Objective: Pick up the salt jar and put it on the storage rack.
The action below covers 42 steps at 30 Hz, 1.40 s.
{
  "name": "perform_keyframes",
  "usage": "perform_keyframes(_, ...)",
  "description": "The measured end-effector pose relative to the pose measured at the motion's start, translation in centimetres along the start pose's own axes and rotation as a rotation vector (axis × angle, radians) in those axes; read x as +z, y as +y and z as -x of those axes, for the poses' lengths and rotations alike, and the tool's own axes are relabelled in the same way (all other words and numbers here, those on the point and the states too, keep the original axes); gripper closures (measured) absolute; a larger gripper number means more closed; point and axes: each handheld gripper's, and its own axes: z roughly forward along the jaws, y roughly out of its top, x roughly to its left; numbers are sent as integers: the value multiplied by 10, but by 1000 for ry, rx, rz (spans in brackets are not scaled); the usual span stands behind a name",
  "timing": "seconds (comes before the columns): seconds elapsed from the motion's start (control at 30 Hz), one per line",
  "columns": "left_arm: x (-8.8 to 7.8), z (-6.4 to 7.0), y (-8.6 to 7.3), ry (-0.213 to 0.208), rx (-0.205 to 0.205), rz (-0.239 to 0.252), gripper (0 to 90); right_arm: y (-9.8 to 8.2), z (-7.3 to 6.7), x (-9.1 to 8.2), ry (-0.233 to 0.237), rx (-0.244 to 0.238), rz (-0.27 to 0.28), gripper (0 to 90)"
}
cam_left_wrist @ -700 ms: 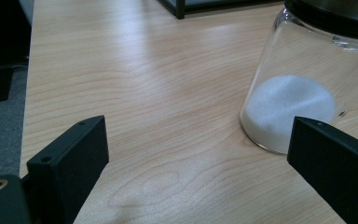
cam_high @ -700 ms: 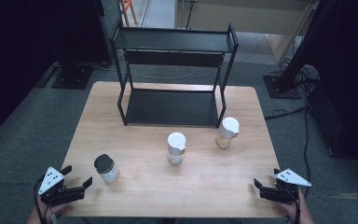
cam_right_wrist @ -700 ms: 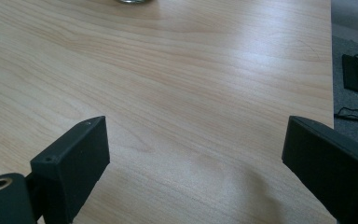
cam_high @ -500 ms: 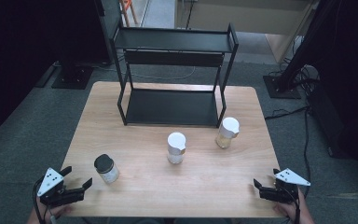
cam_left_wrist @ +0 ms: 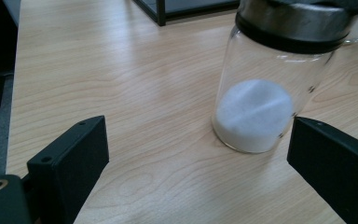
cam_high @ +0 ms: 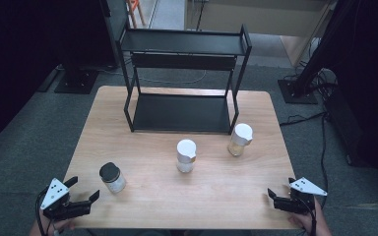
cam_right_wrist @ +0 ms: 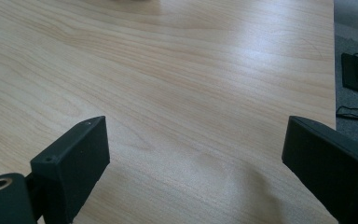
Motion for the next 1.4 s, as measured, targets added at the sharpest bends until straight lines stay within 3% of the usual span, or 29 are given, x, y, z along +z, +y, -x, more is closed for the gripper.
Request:
perform_keyframes(0.2,0,9,6,4,13,-22,57,0,0,0,0,-6,-1,70)
perform_keyframes(0.5,2,22,14,-9,29,-13,56,0,-1,1,-3,-10,-5,71)
perform_keyframes(1.0,12,42,23,-8,30,-33,56,0,-1,1,-4,-13,-10,70)
perform_keyframes(1.4,21,46,29,45,-7,-44,56,0,-1,1,-7,-15,-13,70)
